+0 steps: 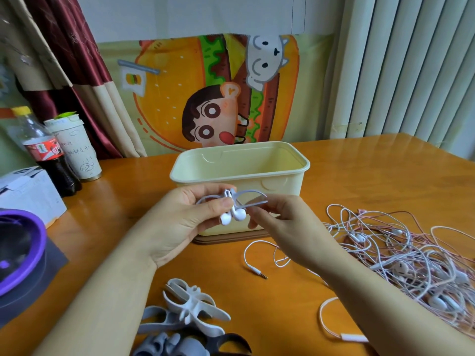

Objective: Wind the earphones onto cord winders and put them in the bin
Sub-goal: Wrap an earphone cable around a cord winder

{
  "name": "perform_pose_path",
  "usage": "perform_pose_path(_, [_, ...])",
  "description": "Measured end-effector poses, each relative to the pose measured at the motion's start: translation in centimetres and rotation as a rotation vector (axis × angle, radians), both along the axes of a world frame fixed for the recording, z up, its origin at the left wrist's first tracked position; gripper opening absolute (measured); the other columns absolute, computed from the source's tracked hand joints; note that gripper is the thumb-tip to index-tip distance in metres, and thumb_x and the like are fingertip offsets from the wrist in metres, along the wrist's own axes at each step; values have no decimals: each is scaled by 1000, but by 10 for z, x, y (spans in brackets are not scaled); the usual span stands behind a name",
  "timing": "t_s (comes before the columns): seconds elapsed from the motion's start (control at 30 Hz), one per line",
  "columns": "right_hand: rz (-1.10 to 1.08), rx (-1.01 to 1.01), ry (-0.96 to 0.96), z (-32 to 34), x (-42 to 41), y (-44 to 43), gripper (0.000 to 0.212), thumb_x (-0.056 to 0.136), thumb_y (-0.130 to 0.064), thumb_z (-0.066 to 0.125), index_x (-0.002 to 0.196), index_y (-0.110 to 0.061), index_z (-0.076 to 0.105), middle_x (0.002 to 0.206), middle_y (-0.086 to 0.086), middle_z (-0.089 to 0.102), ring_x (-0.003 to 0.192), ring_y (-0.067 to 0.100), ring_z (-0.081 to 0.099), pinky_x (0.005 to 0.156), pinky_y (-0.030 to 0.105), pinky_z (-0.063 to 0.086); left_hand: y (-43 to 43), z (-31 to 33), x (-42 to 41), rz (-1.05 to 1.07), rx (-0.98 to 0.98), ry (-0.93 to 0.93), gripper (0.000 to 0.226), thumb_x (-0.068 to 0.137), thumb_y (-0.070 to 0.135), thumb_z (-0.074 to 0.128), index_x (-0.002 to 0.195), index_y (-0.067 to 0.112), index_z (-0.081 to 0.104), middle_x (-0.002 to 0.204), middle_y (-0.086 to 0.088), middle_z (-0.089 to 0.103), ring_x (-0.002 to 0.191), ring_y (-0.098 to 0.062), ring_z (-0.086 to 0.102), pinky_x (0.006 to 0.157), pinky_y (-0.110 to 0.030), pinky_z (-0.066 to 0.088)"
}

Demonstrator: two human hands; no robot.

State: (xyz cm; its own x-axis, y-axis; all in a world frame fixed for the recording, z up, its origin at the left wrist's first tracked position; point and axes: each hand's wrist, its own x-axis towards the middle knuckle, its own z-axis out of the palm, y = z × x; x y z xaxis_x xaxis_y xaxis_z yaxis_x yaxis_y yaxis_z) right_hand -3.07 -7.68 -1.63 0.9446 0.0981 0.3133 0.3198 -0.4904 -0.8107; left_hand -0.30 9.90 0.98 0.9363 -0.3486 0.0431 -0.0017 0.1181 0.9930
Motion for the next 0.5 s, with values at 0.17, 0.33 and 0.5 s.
perform_pose_path(0.17, [-24,63,16,-1,1,1,13,93,-27,57,86,-22,66,83,-10,69,62,-3,52,55,11,37,-7,-4,3,34,-108,32,17,66,14,64,72,16,79,80,-4,75,72,-10,71,64,-18,56])
perform_pose_path(0.33, [-42,394,-7,-4,5,-1,5,87,-16,66,88,-18,62,90,-5,68,63,-7,53,58,12,37,-16,-11,3,100,-213,85,17,68,14,63,83,12,73,82,-9,75,74,-13,71,70,-22,60])
perform_pose_path(0.5, [-18,311,-158,3,-7,6,26,82,-25,72,105,-26,60,100,-7,64,54,-6,51,50,10,35,-29,-14,-5,167,-324,110,27,70,17,63,94,8,71,94,-13,76,90,-20,73,80,-28,58])
